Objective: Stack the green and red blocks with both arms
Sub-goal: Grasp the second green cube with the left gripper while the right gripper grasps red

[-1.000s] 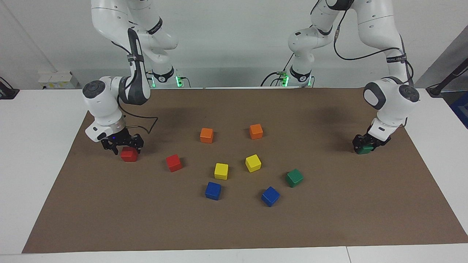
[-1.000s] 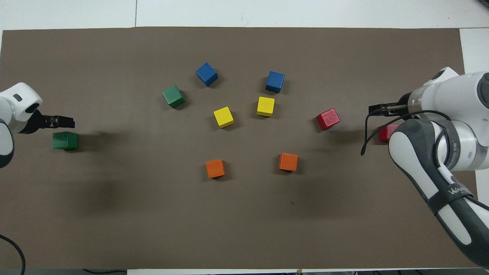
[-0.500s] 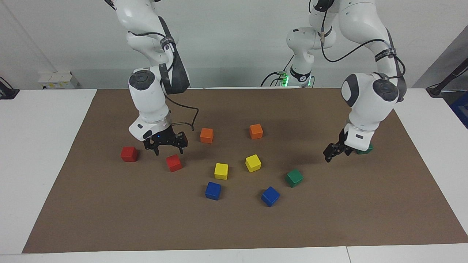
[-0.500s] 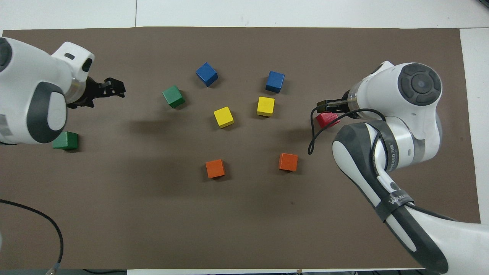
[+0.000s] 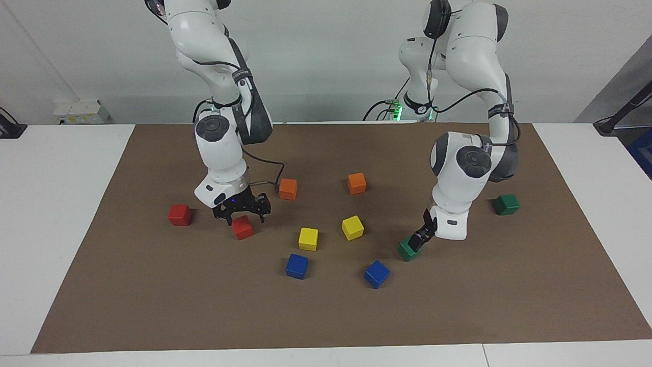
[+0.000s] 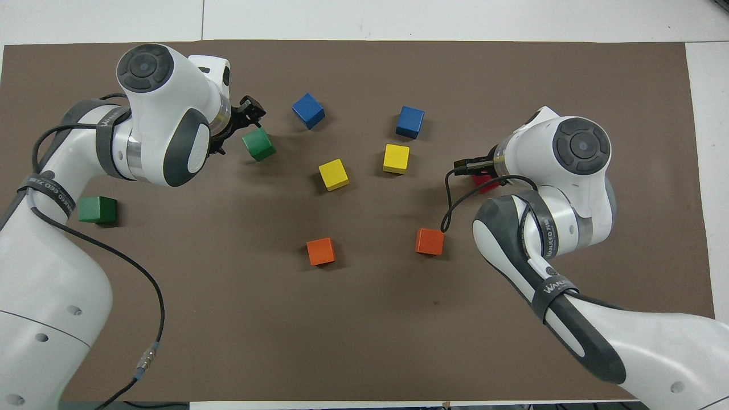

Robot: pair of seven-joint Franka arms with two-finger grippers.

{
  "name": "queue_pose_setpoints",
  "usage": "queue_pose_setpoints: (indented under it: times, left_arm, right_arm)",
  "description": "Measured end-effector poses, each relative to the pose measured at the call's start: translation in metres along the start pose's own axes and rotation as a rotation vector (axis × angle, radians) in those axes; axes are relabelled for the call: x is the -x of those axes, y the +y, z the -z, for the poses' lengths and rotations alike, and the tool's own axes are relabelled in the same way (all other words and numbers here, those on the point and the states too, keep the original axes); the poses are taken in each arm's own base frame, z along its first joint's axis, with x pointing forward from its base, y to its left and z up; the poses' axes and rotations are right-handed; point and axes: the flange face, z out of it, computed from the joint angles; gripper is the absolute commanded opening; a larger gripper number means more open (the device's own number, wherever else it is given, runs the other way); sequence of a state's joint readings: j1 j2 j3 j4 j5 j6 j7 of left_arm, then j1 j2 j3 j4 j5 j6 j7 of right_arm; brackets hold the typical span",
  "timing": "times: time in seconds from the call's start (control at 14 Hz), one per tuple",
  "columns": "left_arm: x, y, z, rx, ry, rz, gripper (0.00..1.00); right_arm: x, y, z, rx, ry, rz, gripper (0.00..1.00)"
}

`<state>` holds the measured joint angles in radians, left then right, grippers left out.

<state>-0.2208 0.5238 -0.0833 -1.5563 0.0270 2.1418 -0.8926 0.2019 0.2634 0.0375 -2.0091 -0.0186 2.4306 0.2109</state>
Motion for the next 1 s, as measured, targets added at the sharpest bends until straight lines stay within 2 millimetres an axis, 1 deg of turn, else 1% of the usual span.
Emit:
queue_pose_setpoints:
  times: [0.14, 0.43, 0.5, 0.64, 0.71, 0.79, 0.86, 0.93, 1.0]
  left_arm:
    - [0.0, 0.005, -0.005, 0.019, 0.013, 0.056, 1.0]
    - [0.001, 0.012, -0.01, 0.047, 0.039, 0.094, 1.0]
    - [0.001, 0.012, -0.016, 0.044, 0.048, 0.089, 1.0]
    - [0.004, 0.015, -0.035, 0.024, 0.058, 0.07, 1.0]
    - [0.006, 0.016, -0.043, 0.013, 0.065, 0.058, 0.97]
    - [0.007, 0.016, -0.048, 0.002, 0.069, 0.05, 0.89]
    - [0.008, 0.016, -0.052, -0.005, 0.069, 0.045, 0.7]
    - [0.009, 0.015, -0.054, -0.009, 0.068, 0.042, 0.49]
    - [0.011, 0.016, -0.055, -0.013, 0.066, 0.038, 0.28]
  right_arm:
    - [0.007, 0.007, -0.01, 0.002, 0.001, -0.008, 1.0]
    - [0.011, 0.009, -0.017, 0.002, 0.004, -0.011, 0.98]
    - [0.013, 0.01, -0.02, 0.0, 0.01, -0.01, 0.96]
    - [0.019, 0.011, -0.03, 0.0, 0.011, -0.01, 0.94]
    - [0.021, 0.011, -0.034, 0.001, 0.003, -0.009, 0.79]
    - [0.023, 0.012, -0.036, 0.002, -0.003, -0.009, 0.47]
    - [0.024, 0.012, -0.038, 0.003, -0.007, -0.009, 0.19]
    - [0.024, 0.012, -0.039, 0.004, -0.009, -0.009, 0.02]
    - [0.025, 0.012, -0.04, 0.004, -0.01, -0.009, 0.0]
